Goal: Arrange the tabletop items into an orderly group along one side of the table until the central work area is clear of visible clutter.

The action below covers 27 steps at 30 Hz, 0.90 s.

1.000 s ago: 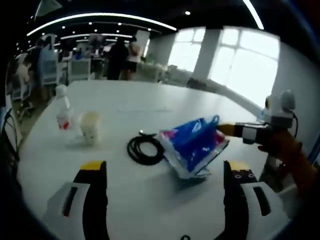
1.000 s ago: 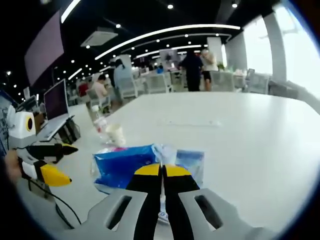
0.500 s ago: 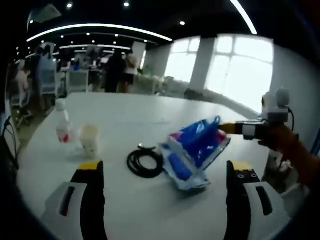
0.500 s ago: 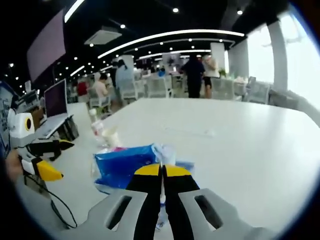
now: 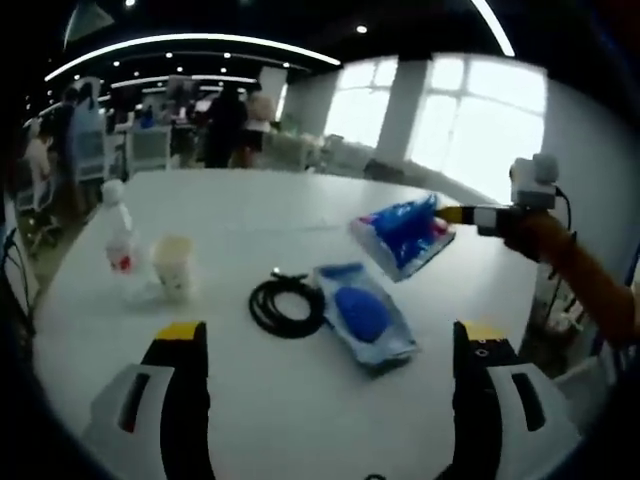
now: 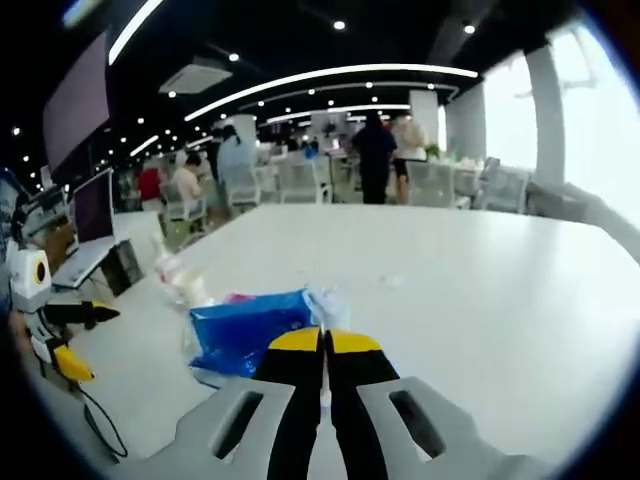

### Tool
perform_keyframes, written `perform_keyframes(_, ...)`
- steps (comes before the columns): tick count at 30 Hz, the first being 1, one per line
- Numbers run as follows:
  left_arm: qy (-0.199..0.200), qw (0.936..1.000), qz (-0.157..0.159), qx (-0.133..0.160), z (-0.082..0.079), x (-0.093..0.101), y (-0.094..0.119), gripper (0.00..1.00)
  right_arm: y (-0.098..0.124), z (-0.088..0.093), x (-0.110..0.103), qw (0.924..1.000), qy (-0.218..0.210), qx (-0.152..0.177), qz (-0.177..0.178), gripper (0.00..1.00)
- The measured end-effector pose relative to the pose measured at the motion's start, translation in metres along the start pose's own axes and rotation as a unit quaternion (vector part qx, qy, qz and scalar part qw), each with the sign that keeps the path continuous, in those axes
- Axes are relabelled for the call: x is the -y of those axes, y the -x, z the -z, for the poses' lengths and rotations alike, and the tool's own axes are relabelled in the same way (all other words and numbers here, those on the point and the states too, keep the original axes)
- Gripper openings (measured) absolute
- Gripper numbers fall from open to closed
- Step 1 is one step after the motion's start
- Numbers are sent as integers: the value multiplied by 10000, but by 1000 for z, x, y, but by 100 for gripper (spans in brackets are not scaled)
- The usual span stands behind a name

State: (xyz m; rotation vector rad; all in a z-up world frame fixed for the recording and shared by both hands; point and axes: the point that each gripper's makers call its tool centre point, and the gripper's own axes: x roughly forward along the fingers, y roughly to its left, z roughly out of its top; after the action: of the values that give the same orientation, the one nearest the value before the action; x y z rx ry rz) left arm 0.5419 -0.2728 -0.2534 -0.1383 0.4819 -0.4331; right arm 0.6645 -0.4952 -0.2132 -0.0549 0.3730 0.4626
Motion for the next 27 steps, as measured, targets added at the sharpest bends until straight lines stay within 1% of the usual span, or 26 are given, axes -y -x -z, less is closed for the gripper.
perform_keyframes(2,-106,9999,-20,-34,1,0,-1,100,-3,-2,6,10000,46,32,-4,1)
perform_keyframes(5,-364,9992,-13,-191,7,1,-3,100,-7,-6,15,9999,-13,115,-36,1)
perform_keyframes(7,-451,9987,-33,-223,8,1,-4,100,-11,-8,21,9999,68,155,-30,1)
perform_keyframes(11,-449,9986,-70,-265,11,-3,-5,100,-17,-14,33,9993,236,273,-66,1)
perform_keyframes(13,-419,9987,-95,-288,13,-5,-6,100,-21,-16,41,9992,276,303,-42,1)
perform_keyframes(15,-471,9982,-113,-345,15,-6,-6,100,-24,-16,50,9988,356,330,29,1)
perform_keyframes(18,-592,9975,-137,-370,16,-6,-7,100,-27,-14,61,9982,471,368,75,1)
perform_keyframes(24,-781,9959,-146,-424,18,-6,-9,100,-35,-3,84,9985,417,315,140,1)
perform_keyframes(27,-793,9950,-163,-579,25,-8,-10,100,-41,6,91,9989,417,218,87,1)
